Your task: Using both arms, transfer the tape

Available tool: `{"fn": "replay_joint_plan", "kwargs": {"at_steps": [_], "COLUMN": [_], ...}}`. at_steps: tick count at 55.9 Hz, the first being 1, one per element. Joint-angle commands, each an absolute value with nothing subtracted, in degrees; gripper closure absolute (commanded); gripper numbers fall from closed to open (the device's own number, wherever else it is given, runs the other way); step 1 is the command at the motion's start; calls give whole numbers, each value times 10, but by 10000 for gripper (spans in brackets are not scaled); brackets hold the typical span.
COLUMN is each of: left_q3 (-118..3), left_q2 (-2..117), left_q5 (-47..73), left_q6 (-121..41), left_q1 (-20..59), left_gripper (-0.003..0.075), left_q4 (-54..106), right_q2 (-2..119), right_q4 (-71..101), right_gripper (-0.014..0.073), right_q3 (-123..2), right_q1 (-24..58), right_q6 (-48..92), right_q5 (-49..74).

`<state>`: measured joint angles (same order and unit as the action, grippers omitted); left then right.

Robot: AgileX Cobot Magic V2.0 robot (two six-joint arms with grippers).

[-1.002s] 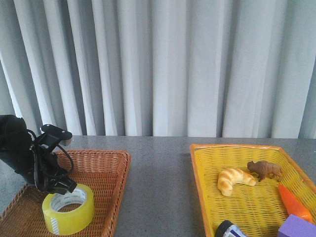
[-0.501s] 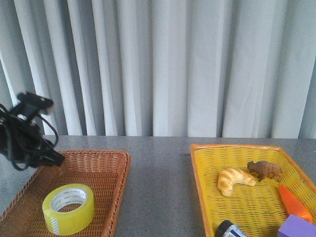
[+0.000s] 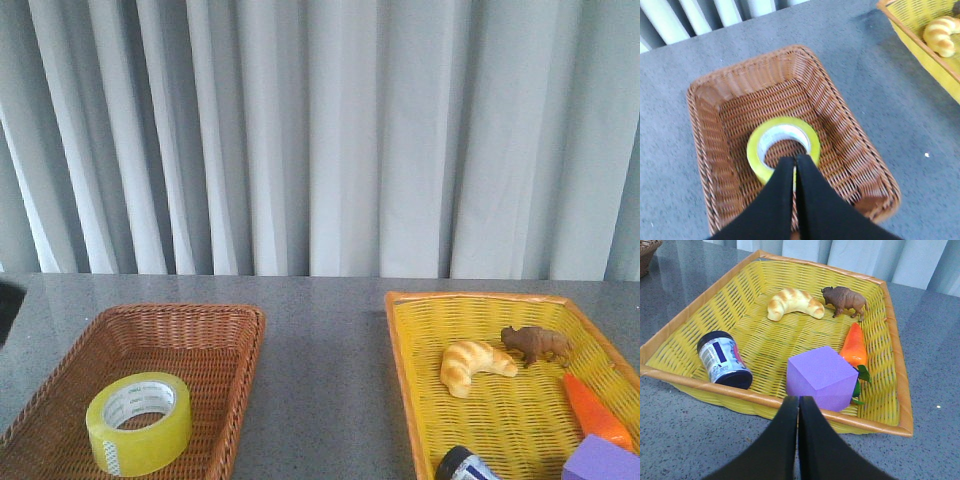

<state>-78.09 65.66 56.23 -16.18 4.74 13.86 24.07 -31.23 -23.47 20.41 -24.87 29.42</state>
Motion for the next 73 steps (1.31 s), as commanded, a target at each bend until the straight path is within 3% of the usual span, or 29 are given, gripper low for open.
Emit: {"fn": "replay_joint_plan", "kwargs": {"at_steps": [1, 9, 26, 53, 73], "left_q3": [-713, -585, -456, -148, -22], "left_q2": [575, 467, 277, 99, -15], "left_q5": [496, 416, 418, 95, 55], "left_q6": [-144, -69, -77, -77, -69], "left_q1": [47, 47, 47, 47, -7], "left_gripper": [727, 727, 727, 727, 727], "left_q4": [155, 161, 124, 48, 40], "right_q2": [244, 244, 244, 244, 244], "right_q4": [-325, -325, -325, -325, -325], "right_gripper": [601, 601, 601, 601, 601], "right_q3": [-248, -248, -248, -248, -248], "right_q1": [203, 203, 203, 203, 203], "right_q6": [-249, -249, -249, -249, -249], "right_q5": [264, 265, 265, 269, 269]}}
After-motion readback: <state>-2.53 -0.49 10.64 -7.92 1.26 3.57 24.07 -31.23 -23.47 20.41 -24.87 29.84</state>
